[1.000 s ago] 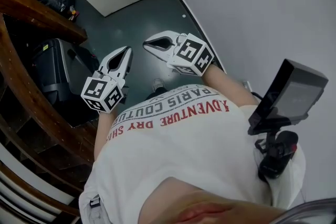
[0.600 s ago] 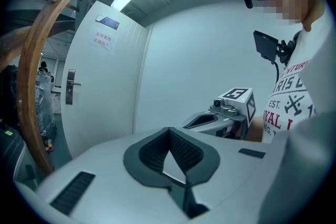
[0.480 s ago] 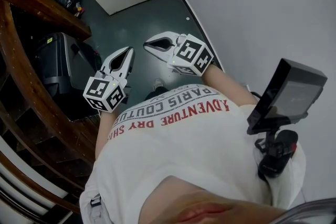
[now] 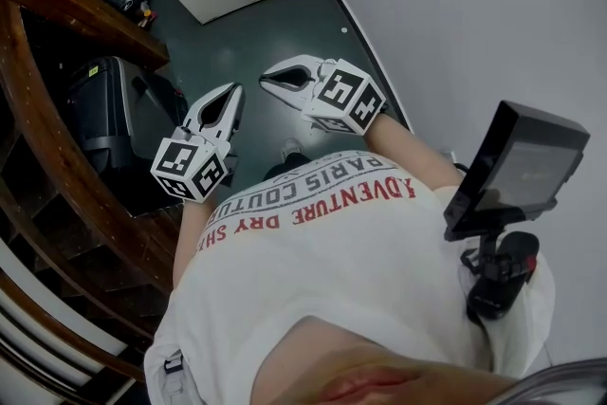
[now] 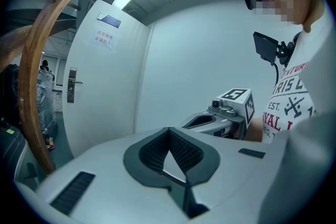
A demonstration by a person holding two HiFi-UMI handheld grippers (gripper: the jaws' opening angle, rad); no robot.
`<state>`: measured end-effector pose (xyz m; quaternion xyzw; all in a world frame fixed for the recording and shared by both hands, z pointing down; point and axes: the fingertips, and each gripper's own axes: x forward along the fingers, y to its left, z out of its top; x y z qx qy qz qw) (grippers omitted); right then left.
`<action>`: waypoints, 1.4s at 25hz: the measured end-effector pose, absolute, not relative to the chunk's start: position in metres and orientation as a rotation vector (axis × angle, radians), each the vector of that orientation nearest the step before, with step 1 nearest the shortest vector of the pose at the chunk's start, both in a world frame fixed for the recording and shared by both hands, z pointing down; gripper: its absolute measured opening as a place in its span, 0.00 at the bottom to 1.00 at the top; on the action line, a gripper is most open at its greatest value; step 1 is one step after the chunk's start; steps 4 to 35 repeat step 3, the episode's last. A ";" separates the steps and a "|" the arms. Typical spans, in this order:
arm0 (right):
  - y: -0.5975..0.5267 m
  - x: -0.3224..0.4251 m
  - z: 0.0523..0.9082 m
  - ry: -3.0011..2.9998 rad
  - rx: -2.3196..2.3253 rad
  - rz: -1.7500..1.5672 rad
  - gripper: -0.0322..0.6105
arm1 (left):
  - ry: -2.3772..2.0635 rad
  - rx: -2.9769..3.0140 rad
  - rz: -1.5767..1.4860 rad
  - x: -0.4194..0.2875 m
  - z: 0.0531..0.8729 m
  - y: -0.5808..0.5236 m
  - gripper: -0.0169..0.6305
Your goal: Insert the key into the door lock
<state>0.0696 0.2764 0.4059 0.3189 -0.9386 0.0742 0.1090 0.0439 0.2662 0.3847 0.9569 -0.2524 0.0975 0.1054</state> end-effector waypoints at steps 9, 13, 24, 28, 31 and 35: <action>0.278 0.068 0.408 -2.757 0.928 0.224 0.05 | -0.748 2.817 0.282 0.043 0.383 0.266 0.03; 0.278 0.068 0.408 -2.757 0.928 0.224 0.05 | -0.748 2.817 0.282 0.043 0.383 0.266 0.03; 0.278 0.068 0.408 -2.757 0.928 0.224 0.05 | -0.748 2.817 0.282 0.043 0.383 0.266 0.03; 0.278 0.068 0.408 -2.757 0.928 0.224 0.05 | -0.748 2.817 0.282 0.043 0.383 0.266 0.03; 0.278 0.068 0.408 -2.757 0.928 0.224 0.05 | -0.748 2.817 0.282 0.043 0.383 0.266 0.03; 0.278 0.068 0.408 -2.757 0.928 0.224 0.05 | -0.748 2.817 0.282 0.043 0.383 0.266 0.03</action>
